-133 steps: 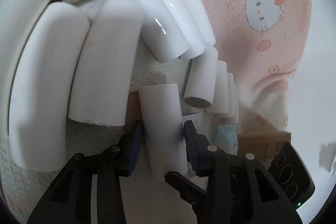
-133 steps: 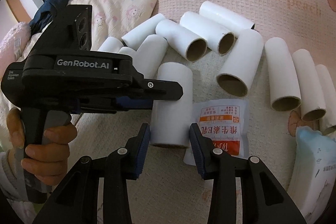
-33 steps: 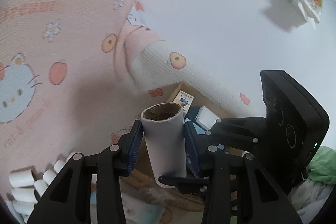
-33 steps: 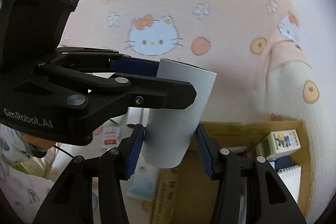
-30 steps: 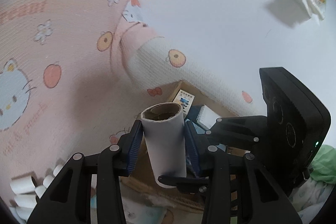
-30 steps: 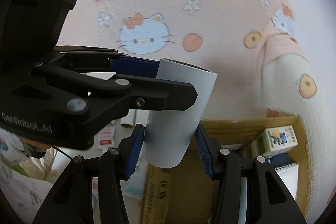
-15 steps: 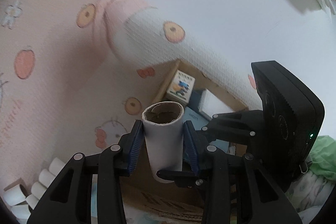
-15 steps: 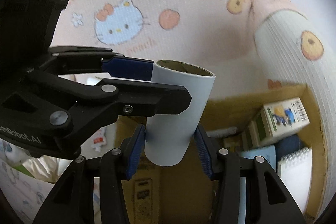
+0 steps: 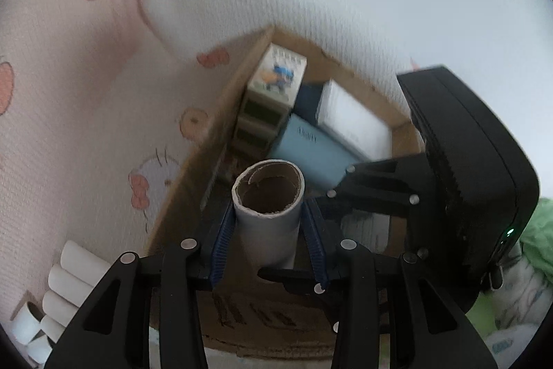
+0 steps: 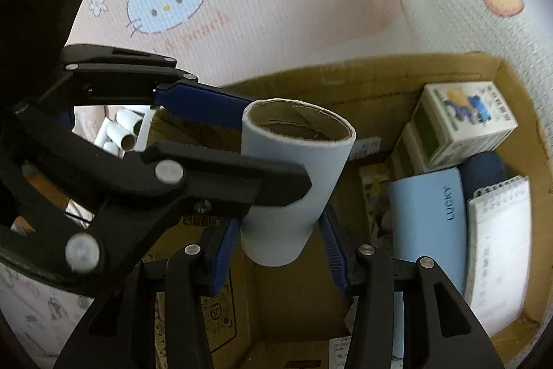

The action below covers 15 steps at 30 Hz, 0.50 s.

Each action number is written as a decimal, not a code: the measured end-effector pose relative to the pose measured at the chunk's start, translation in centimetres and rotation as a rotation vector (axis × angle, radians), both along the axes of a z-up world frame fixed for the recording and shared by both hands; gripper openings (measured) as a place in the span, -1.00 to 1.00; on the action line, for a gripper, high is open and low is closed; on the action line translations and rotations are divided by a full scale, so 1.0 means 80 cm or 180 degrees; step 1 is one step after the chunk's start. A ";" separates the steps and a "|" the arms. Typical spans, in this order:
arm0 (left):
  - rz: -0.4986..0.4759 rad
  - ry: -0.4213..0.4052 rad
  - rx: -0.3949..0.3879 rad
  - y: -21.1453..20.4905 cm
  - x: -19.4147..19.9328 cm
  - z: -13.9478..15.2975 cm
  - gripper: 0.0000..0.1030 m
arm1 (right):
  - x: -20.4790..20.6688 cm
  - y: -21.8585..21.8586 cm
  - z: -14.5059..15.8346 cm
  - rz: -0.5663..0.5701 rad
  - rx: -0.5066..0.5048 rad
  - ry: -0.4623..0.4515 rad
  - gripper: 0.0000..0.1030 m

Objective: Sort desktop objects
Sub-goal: 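Carry the tube with the right gripper over the cardboard box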

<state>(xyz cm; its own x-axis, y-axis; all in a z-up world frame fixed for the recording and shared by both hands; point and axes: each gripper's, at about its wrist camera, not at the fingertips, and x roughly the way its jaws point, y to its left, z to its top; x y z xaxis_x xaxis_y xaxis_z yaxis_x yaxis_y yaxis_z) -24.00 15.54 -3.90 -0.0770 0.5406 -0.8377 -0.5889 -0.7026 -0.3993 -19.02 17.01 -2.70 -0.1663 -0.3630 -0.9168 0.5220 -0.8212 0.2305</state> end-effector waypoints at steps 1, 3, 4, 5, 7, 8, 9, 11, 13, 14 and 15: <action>-0.0032 -0.0020 -0.0053 0.001 0.001 -0.002 -0.16 | 0.000 -0.001 -0.002 0.0015 -0.0024 -0.0036 -0.14; -0.0074 -0.0051 -0.0199 0.003 0.002 -0.008 -0.16 | 0.000 -0.003 -0.010 0.0054 -0.0078 -0.0116 -0.15; -0.0076 -0.0069 -0.0246 0.003 0.002 -0.010 -0.16 | 0.000 -0.005 -0.012 0.0075 -0.0081 -0.0134 -0.15; -0.0080 -0.0107 -0.0287 0.003 0.001 -0.013 -0.16 | 0.000 -0.006 -0.015 0.0082 -0.0091 -0.0147 -0.15; -0.0057 -0.0141 -0.0324 0.000 -0.001 -0.016 -0.16 | -0.001 -0.008 -0.021 0.0113 -0.0142 -0.0211 -0.15; -0.0056 -0.0170 -0.0364 -0.001 -0.002 -0.017 -0.16 | -0.002 -0.008 -0.024 0.0118 -0.0171 -0.0252 -0.15; -0.0045 -0.0250 -0.0418 -0.002 -0.004 -0.021 -0.16 | -0.003 -0.008 -0.028 0.0120 -0.0203 -0.0307 -0.15; 0.0059 -0.0379 -0.0483 -0.005 -0.009 -0.027 -0.14 | -0.003 -0.011 -0.034 0.0165 -0.0212 -0.0382 -0.15; 0.0038 -0.0364 -0.0557 -0.003 -0.007 -0.029 -0.14 | -0.002 -0.014 -0.036 0.0197 -0.0178 -0.0379 -0.15; 0.0045 -0.0365 -0.0585 -0.002 -0.007 -0.030 -0.14 | -0.003 -0.015 -0.038 0.0214 -0.0173 -0.0396 -0.15; 0.0070 -0.0375 -0.0624 -0.002 -0.006 -0.031 -0.14 | -0.005 -0.015 -0.040 0.0217 -0.0191 -0.0440 -0.15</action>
<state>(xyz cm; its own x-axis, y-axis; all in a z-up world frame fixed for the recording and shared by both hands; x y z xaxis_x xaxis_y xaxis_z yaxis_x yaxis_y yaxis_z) -24.50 15.37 -6.37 0.0176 0.3659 -0.9305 -0.5301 -0.7857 -0.3189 -19.43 15.79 -5.91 -0.0131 -0.4240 -0.9056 0.5358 -0.7676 0.3517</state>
